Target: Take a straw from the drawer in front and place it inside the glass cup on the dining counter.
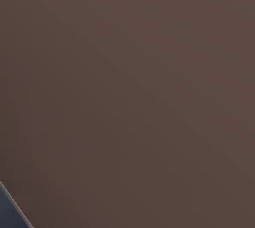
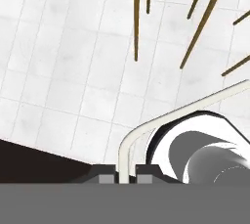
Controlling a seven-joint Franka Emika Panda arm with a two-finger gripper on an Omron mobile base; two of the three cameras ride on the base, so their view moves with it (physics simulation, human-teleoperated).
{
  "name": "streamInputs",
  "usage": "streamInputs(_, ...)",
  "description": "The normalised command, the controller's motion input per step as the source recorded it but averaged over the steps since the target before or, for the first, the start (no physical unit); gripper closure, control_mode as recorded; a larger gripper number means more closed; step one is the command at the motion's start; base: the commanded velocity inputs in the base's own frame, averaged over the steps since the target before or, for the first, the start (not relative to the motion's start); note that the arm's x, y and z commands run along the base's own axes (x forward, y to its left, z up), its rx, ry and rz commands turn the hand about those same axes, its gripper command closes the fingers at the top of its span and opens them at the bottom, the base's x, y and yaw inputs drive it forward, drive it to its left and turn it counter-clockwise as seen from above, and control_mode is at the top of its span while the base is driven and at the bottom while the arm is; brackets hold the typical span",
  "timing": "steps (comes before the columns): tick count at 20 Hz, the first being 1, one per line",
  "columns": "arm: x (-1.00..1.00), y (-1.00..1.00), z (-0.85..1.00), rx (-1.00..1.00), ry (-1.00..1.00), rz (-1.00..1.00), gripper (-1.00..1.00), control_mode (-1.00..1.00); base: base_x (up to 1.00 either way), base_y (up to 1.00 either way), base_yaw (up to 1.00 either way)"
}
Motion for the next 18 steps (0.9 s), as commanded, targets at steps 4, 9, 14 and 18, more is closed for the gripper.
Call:
streamInputs(4, 0.0, 0.0, 0.0, 0.0, 0.0, 0.0, 1.0, 1.0, 0.49, 0.0, -0.8)
streamInputs(9, 0.0, 0.0, 0.0, 0.0, 0.0, 0.0, 1.0, 1.0, 0.64, 0.1, -0.69)
streamInputs(14, 0.0, 0.0, 0.0, 0.0, 0.0, 0.0, 1.0, 1.0, 0.78, 0.15, -0.46)
streamInputs(18, 0.0, 0.0, 0.0, 0.0, 0.0, 0.0, 1.0, 1.0, 0.69, 0.01, -0.4)
